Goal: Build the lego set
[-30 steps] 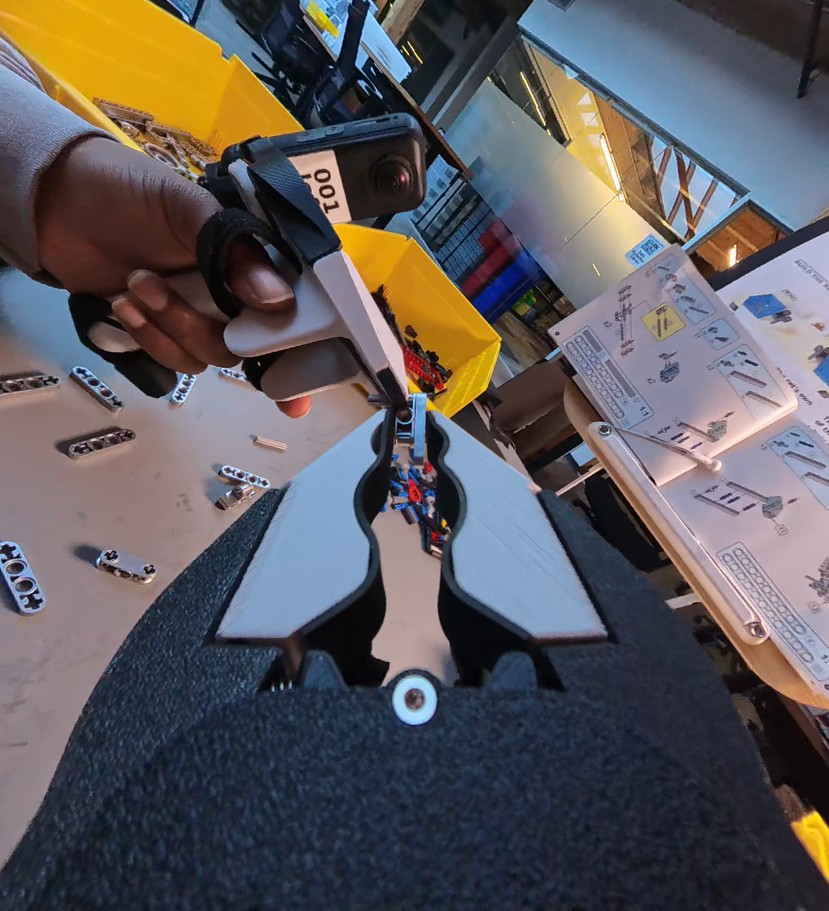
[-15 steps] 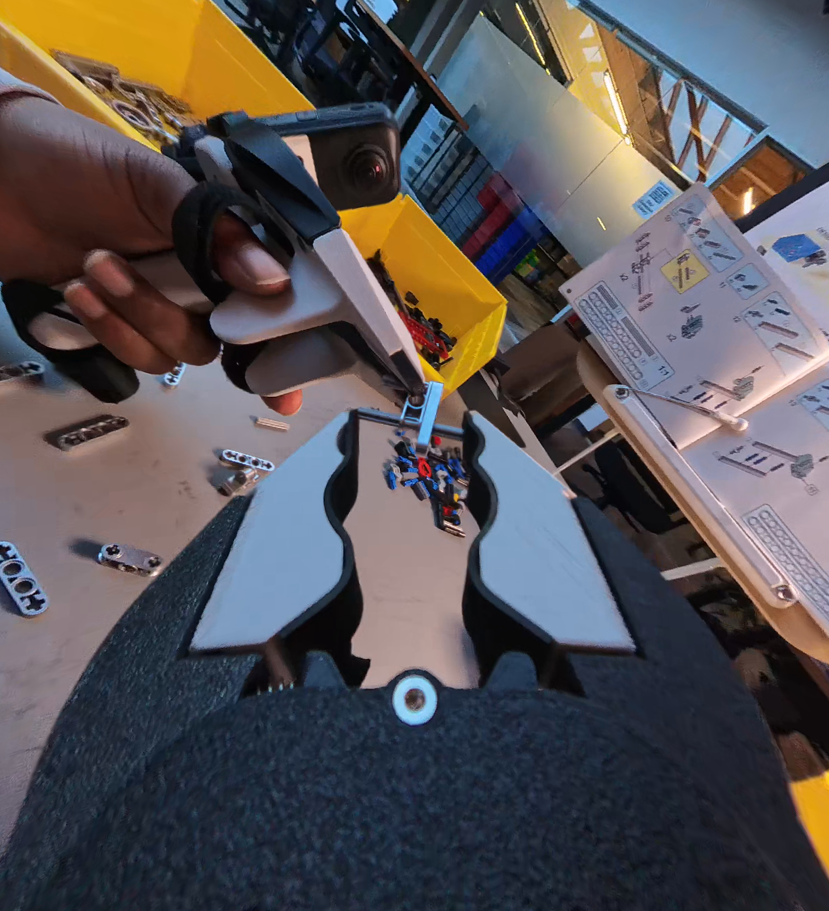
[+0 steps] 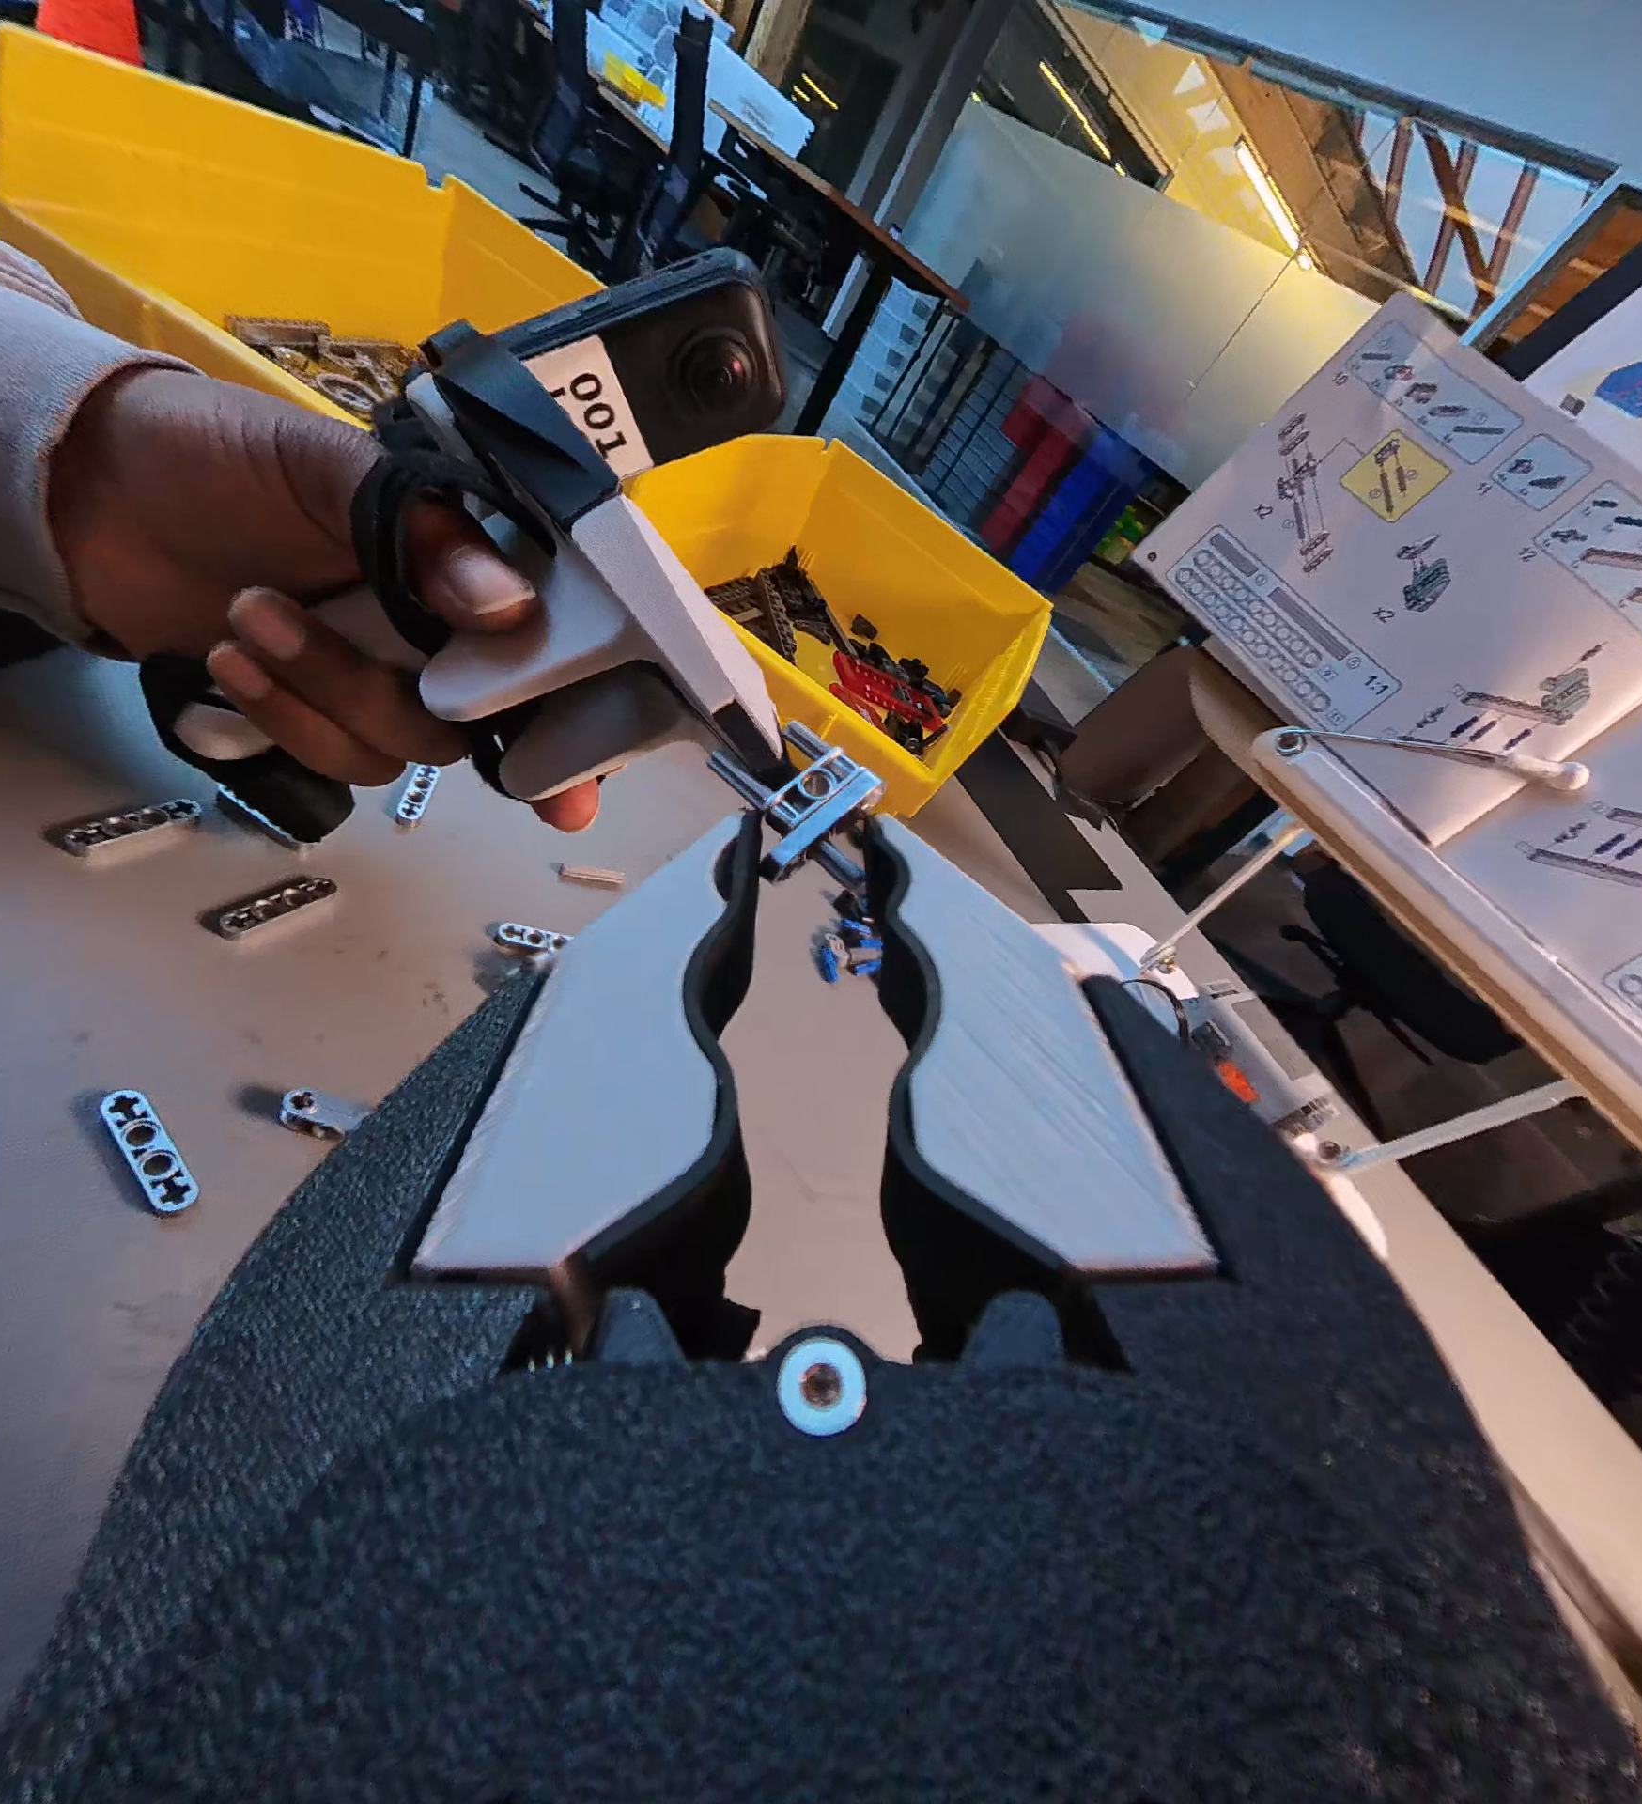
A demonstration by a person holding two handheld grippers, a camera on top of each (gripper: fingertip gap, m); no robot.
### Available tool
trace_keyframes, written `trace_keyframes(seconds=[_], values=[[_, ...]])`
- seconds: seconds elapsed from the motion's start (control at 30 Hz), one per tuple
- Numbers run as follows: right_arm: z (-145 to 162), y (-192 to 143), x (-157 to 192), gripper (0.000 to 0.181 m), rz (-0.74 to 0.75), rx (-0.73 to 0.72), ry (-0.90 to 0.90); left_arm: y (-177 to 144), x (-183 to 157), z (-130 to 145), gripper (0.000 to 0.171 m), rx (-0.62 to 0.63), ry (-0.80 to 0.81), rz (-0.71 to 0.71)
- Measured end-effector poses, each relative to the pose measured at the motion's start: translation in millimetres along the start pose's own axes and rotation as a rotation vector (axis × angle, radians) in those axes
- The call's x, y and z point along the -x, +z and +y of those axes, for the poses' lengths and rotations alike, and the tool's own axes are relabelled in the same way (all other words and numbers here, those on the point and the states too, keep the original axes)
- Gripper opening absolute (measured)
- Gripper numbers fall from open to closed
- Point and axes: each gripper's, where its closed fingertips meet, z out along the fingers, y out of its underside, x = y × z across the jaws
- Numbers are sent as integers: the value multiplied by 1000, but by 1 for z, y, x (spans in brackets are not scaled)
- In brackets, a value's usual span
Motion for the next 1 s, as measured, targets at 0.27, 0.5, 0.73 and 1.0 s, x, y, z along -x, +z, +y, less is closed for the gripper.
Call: trace_keyframes(seconds=[0.27, 0.5, 0.73, 1.0], values=[[2, 4, -3, 18, 98, 34, -105, 3, 7, -3, 12, -71, -36, -32], [3, 9, 1, 18, 104, 47, -72, 2, 5, -1, 6, -34, 36, -46], [7, 5, 5, 25, -165, 6, 420, -9, 21, 3, 6, 205, 530, -315], [9, 8, 0, 28, -164, 14, 806, -7, 35, 9, 6, 327, 1017, -570]])
